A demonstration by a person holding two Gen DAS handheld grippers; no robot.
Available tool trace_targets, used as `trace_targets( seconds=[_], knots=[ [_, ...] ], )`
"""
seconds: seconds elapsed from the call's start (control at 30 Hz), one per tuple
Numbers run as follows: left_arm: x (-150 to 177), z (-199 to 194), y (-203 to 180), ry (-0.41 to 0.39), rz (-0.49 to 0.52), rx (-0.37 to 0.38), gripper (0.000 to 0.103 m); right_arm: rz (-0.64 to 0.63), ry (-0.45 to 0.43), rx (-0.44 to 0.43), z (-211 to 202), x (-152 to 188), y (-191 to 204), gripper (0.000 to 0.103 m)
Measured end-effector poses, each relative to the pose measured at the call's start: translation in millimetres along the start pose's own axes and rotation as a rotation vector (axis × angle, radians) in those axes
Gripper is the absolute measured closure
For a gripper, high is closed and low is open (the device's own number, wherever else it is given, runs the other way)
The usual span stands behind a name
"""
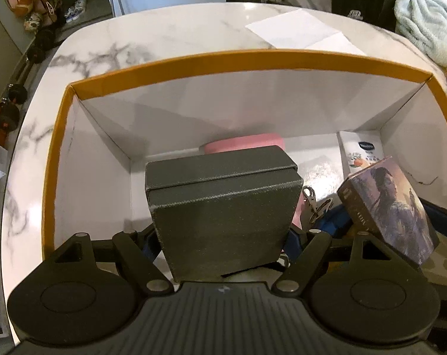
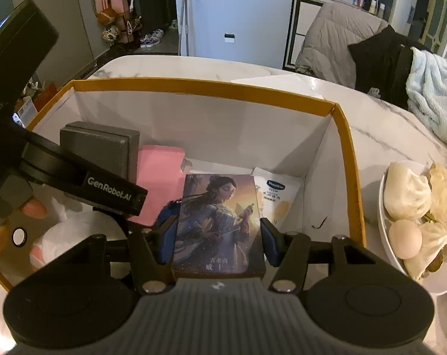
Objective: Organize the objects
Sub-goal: 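Lower the gray box with the left tool and open it while the right tool releases the card box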
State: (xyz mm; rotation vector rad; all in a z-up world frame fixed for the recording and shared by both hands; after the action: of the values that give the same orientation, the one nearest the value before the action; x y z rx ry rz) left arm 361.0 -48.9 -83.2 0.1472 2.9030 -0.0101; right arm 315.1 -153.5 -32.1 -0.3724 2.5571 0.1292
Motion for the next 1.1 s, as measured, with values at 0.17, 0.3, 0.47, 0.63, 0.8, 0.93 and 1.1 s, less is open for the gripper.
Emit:
trace_targets(
  seconds=[0.17, 0.3, 0.47, 0.63, 0.8, 0.93, 1.1],
  knots=[
    [-0.2, 1.2, -0.5, 0.006, -0.002, -0.001, 0.011, 0.038, 0.021, -0.014, 2.2, -0.5, -3.5, 0.044],
    [-0.3, 1.4, -1.3, 0.007, 0.001, -0.002, 0.011, 0.032, 0.016, -0.013, 1.9, 0.0, -2.4, 0.043],
    [1.5, -0.3, -2.0, 0.001, 0.01, -0.011, 0.011, -0.013, -0.009, 0.035, 1.6, 1.0, 2.2, 0.041],
    [1.3, -1.8, -2.2, -0.015, 0.012, -0.014, 0.011, -0.03, -0.021, 0.049, 0.2, 1.6, 2.2, 0.04],
    [1.9, -0.9, -2.9, -0.007, 0.025, -0.026, 0.011, -0.021, -0.019, 0.038, 0.4, 1.0, 1.1, 0.036],
    [2.2, -4.3, -2.8, -0.008, 0.019, -0.021, 0.011, -0.023, -0.026, 0.035, -0.7, 1.3, 1.2, 0.034],
    [8.1, -14.8, -2.6, -0.005, 0.024, 0.024, 0.011, -0.018, -0.038, 0.017, -1.9, 1.2, 0.9, 0.032]
  ],
)
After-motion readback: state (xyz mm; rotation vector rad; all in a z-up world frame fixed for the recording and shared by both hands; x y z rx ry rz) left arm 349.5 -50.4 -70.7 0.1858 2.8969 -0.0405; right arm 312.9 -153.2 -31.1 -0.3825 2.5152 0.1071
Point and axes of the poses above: each gripper's, at about its wrist camera, not at the fingertips, and z roughly the way its jaws point, y to its left, x to its underside, the point moved 8 cm from there along z, roughly the way its jaws point, and after that the axes turned 5 degrees about y, right-handed, at the moved point
